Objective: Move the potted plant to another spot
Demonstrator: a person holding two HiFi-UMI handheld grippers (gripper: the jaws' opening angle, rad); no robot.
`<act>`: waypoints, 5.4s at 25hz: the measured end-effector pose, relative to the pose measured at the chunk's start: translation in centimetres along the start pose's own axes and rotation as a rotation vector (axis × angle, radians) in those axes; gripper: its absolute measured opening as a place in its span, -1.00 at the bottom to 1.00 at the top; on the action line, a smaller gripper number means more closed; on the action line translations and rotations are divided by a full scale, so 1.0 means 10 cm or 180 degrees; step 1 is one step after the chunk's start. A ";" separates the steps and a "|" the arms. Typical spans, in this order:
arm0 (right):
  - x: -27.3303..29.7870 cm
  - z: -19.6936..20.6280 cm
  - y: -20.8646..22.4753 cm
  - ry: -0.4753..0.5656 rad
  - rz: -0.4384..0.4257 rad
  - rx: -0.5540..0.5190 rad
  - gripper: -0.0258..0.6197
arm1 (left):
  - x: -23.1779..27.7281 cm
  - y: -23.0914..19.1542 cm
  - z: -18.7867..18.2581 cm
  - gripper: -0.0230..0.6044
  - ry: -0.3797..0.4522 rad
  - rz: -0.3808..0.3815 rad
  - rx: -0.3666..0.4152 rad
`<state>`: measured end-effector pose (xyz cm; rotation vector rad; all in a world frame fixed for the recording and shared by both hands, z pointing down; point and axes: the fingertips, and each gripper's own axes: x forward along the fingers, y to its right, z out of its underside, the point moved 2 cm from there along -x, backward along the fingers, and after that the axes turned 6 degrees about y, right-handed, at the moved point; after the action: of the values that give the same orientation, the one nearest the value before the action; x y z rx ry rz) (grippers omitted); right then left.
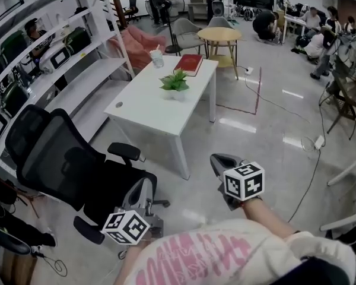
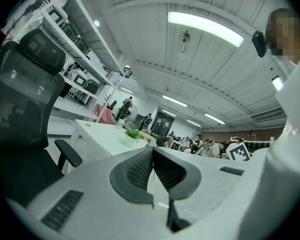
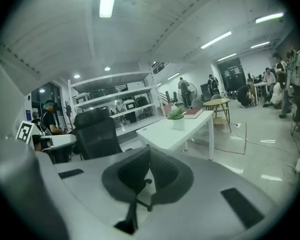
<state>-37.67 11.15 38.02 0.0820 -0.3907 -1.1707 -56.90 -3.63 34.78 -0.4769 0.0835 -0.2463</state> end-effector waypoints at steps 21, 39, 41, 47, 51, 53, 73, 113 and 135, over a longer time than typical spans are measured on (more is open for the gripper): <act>0.87 -0.12 0.59 -0.0029 0.0172 0.0010 -0.90 | 1.03 -0.57 0.17 -0.92 -0.0147 0.0101 -0.0119; 1.29 0.07 0.63 -0.0169 0.0005 0.0086 -0.90 | 1.35 -0.98 0.39 -0.92 -0.0342 -0.0062 -0.0240; 1.43 0.05 0.69 -0.0186 0.0013 0.0094 -0.90 | 1.49 -1.04 0.38 -0.92 -0.0337 -0.0036 -0.0249; 1.95 -0.08 0.86 -0.0215 -0.0042 0.0113 -0.90 | 2.02 -1.27 0.28 -0.92 -0.0327 0.0011 -0.0314; 2.37 -0.25 1.01 -0.0136 -0.0085 0.0169 -0.90 | 2.48 -1.47 0.22 -0.92 -0.0383 0.0054 -0.0342; 2.57 -0.37 1.10 -0.0097 -0.0090 0.0179 -0.90 | 2.72 -1.56 0.15 -0.92 -0.0385 0.0082 -0.0338; 4.12 -1.10 2.11 -0.0001 0.0381 0.0280 -0.90 | 4.26 -2.61 -0.59 -0.92 -0.0328 0.0001 -0.0260; 5.39 -0.68 2.20 -0.0084 -0.0157 -0.0496 0.76 | 4.30 -3.24 -0.68 -0.92 -0.0342 -0.0373 -0.0205; 4.73 -1.13 1.84 0.0284 -0.0399 -0.0249 0.68 | 4.46 -2.75 -0.44 -0.92 -0.0412 -0.0069 -0.0322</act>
<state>-1.94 -26.06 44.44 0.0913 -0.2635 -1.3001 -20.30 -40.51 42.63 -0.5933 -0.0357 -0.2325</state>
